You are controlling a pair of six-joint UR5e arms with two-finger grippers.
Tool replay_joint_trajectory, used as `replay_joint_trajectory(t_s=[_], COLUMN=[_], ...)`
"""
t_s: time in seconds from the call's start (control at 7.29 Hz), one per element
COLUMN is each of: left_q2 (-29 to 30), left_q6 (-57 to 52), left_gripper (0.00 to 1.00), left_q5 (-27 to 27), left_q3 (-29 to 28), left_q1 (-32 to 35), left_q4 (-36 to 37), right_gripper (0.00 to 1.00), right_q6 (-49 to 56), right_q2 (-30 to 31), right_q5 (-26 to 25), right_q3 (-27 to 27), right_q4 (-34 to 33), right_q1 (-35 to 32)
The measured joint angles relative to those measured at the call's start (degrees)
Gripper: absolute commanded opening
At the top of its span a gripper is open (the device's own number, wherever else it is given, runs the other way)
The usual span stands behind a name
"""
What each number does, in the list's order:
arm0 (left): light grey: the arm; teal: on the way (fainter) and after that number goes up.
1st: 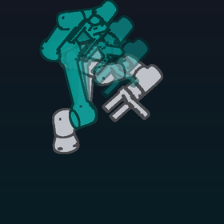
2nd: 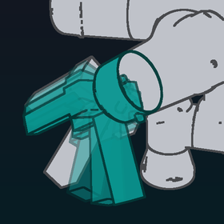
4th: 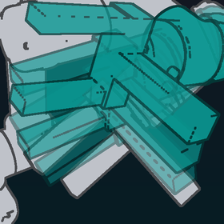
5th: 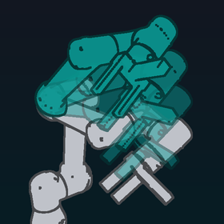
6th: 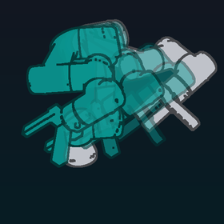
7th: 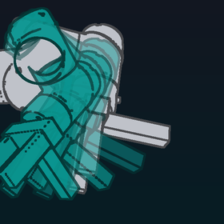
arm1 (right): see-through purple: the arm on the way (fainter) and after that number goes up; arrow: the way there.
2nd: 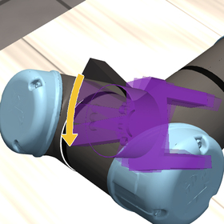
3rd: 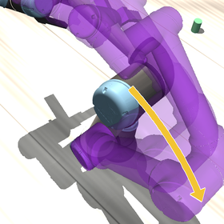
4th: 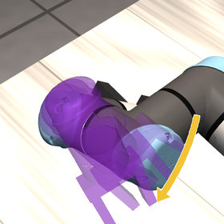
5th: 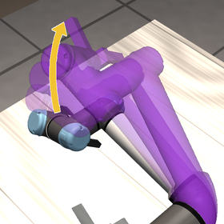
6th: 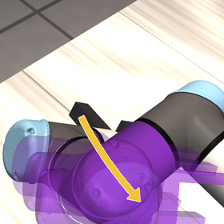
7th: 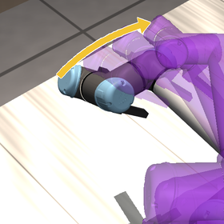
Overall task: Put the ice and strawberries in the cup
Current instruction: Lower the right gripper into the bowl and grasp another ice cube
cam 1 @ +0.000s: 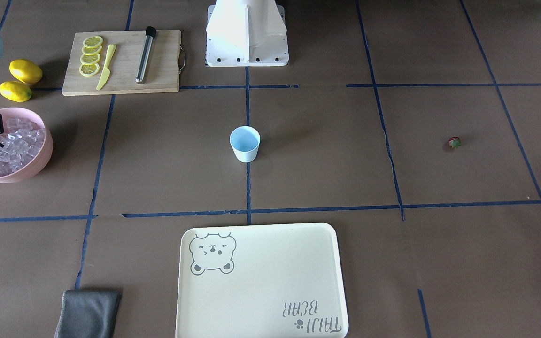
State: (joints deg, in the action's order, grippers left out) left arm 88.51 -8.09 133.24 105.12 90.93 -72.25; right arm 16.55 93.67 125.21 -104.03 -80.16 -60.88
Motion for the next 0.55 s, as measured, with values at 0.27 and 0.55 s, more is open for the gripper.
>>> replay_joint_trajectory(t_s=[0.27,0.55], left_q2=[0.0,0.0], left_q6=[0.0,0.0], left_gripper=[1.00,1.00], left_q5=[0.1,0.1], left_q3=[0.1,0.1], left_q1=[0.0,0.0], left_q4=[0.0,0.0], right_gripper=[0.00,0.00], right_q6=[0.2,-1.0], right_q2=[0.0,-1.9], right_q5=[0.1,0.0], right_q3=[-3.1,-8.8], right_q4=[-3.7,-13.1], right_q1=[-4.0,-8.1])
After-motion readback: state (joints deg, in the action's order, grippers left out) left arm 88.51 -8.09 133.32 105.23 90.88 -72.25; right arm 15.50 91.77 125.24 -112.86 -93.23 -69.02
